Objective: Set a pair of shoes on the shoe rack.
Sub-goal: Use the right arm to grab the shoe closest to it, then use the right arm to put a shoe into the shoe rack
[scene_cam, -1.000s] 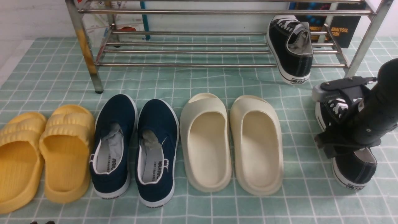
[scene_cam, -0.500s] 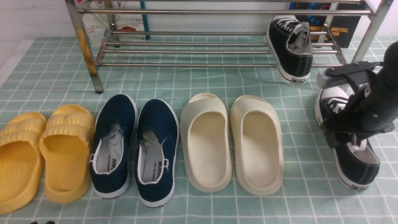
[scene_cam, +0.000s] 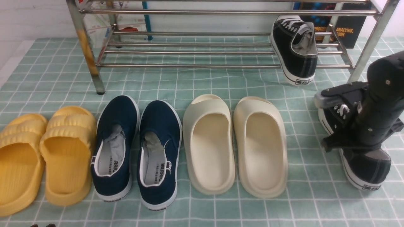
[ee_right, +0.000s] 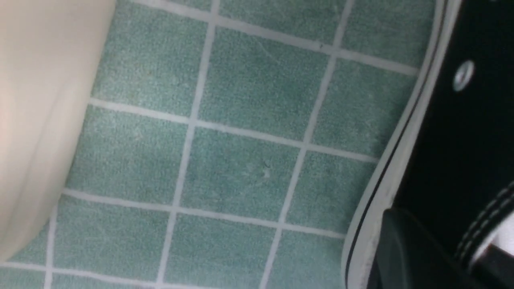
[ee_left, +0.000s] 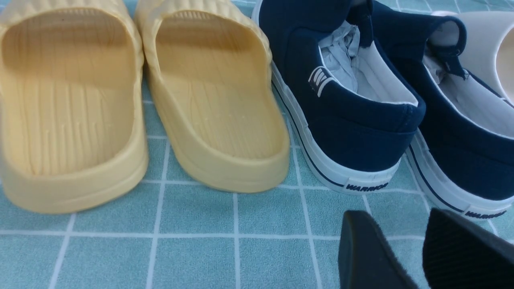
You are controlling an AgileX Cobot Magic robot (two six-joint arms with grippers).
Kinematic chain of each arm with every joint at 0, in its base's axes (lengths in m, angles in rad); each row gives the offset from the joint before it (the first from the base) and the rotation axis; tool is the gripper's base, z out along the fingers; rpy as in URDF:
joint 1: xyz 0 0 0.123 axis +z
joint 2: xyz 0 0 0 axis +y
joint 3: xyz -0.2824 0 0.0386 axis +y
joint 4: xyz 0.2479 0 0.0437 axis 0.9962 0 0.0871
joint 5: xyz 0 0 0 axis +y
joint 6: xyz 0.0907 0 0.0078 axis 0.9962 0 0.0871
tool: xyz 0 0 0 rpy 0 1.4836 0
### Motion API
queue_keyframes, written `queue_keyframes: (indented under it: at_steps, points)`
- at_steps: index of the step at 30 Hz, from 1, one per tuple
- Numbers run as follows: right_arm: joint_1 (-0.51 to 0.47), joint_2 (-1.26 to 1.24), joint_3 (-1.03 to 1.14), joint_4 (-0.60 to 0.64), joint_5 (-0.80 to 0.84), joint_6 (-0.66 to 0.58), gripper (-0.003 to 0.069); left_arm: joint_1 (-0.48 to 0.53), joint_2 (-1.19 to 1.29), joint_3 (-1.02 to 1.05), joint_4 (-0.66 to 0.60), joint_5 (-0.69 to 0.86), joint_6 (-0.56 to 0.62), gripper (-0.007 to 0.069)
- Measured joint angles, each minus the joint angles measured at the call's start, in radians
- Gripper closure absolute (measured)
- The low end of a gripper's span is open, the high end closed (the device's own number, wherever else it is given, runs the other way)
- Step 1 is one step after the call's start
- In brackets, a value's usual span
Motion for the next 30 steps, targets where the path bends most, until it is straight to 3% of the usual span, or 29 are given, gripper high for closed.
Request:
queue_keyframes:
  at_steps: [6,13,17,24,30]
  points:
    - [0.0,-0.084,-0.078,0.004,0.029,-0.027,0.0645,0.0,0.0,0.0,0.0,0.0,0.0,0.0386]
    - [0.0,-0.066,-0.194,-0.011,0.031,0.028,0.0643,0.0,0.0,0.0,0.0,0.0,0.0,0.0386]
    - [0.0,-0.036,-0.195,-0.041,-0.01,0.046,0.0643,0.0,0.0,0.0,0.0,0.0,0.0,0.0386]
    - [0.0,0.078,-0.276,-0.185,-0.176,0.201,0.0641,0.0,0.0,0.0,0.0,0.0,0.0,0.0386]
    - [-0.001,0.185,-0.385,-0.22,-0.236,0.219,0.0641,0.0,0.0,0.0,0.0,0.0,0.0,0.0386]
